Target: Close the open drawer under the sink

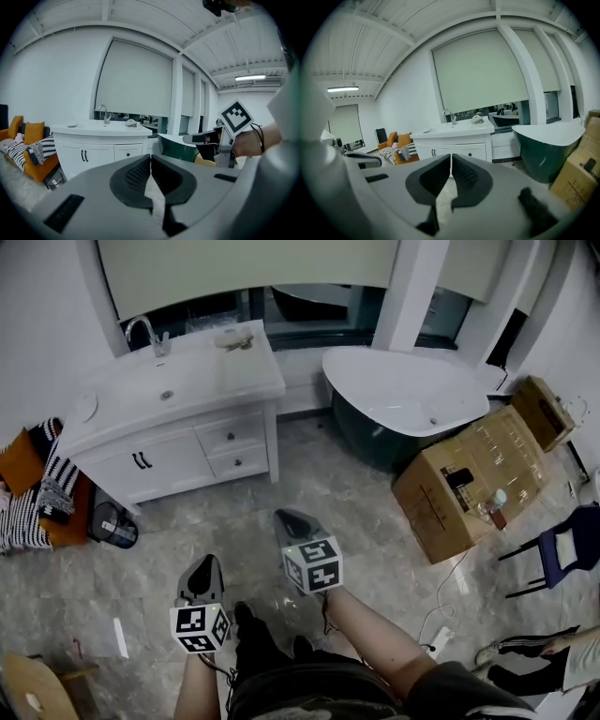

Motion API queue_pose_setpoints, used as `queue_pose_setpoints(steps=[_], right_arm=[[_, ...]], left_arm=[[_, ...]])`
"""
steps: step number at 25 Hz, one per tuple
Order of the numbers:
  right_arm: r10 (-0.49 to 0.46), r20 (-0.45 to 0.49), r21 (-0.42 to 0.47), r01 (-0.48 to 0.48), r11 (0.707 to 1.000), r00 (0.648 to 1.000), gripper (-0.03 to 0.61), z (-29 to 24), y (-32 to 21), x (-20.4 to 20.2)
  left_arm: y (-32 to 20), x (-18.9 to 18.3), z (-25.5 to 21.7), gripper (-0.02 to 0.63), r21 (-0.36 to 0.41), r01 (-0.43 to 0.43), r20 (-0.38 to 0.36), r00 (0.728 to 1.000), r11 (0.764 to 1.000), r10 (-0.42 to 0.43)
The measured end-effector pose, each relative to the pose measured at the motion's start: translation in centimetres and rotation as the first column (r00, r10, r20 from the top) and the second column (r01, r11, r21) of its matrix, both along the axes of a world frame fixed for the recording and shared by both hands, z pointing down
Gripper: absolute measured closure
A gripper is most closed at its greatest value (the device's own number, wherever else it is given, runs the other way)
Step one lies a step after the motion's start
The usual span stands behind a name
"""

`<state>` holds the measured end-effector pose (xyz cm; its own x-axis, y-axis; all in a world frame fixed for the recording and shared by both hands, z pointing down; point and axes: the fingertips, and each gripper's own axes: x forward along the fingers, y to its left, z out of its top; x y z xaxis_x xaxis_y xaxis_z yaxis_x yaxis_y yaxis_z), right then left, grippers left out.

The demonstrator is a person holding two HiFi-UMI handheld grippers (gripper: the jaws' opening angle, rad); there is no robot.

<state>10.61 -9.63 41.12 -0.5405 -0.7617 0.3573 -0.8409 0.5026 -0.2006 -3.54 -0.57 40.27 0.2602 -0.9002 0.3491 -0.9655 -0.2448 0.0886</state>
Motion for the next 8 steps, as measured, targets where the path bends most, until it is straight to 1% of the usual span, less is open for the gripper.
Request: queue_pose_setpoints(steps=[4, 8], right_arm=[[-0.017, 0.012, -0.001, 0.017, 1.000, 1.000, 0.548, -0.5, 3.0, 0.7], [-0.019, 0.020, 0.008, 0.019, 1.000, 1.000, 0.548, -1.3, 4.8, 1.8]], left_arm=[[2.8, 1.0, -1.1, 0.597, 0.008, 0.031, 0.001, 1.000, 0.999, -0.031], [4.4, 2.3, -2.2, 0.597, 0.018, 0.026, -0.002, 1.000, 0.999, -0.026]])
